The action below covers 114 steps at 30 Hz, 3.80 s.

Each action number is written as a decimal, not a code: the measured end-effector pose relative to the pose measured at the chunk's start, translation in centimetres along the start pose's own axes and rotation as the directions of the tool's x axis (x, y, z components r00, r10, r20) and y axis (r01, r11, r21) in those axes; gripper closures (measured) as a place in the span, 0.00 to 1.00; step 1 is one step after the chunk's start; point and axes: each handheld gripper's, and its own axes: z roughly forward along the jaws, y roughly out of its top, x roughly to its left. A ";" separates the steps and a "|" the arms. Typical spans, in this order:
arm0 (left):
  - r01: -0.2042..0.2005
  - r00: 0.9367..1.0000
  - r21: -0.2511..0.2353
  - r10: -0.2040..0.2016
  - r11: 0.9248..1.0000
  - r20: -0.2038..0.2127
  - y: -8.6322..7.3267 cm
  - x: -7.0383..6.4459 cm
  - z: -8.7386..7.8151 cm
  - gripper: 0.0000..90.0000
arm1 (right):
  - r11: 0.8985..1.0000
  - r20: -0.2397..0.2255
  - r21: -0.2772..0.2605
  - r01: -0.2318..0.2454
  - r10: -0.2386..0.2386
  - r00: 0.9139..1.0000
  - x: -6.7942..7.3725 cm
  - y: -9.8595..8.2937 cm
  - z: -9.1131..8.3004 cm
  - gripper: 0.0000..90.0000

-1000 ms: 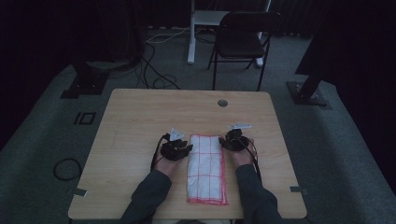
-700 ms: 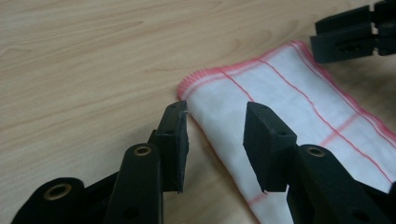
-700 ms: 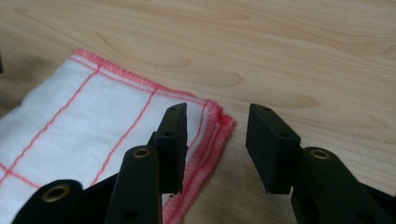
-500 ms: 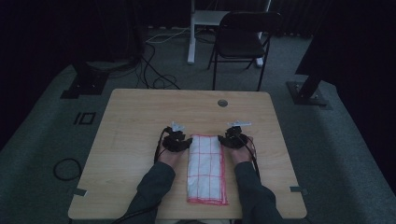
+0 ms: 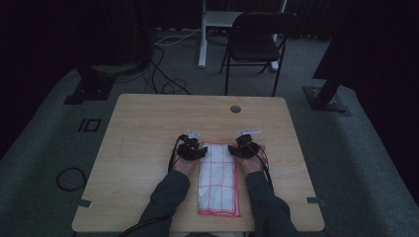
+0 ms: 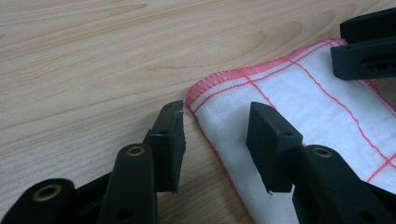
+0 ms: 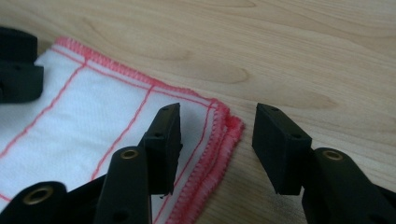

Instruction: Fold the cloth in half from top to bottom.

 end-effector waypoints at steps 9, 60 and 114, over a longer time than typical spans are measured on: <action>0.044 0.995 0.039 -0.047 0.998 0.085 0.2 0.3 0.1 0.96 | 0.999 -0.076 0.022 0.033 -0.031 0.997 0.4 0.3 0.1 0.93; -0.001 0.999 -0.178 0.009 0.984 0.045 4.1 2.7 -6.7 0.97 | 0.978 -0.159 -0.208 -0.008 -0.026 0.987 2.2 5.2 -3.9 0.95; 0.003 0.995 -0.101 0.007 0.995 0.101 -7.7 -1.8 -9.4 0.96 | 0.983 -0.222 -0.157 0.090 -0.124 0.967 6.4 -6.0 -6.6 0.95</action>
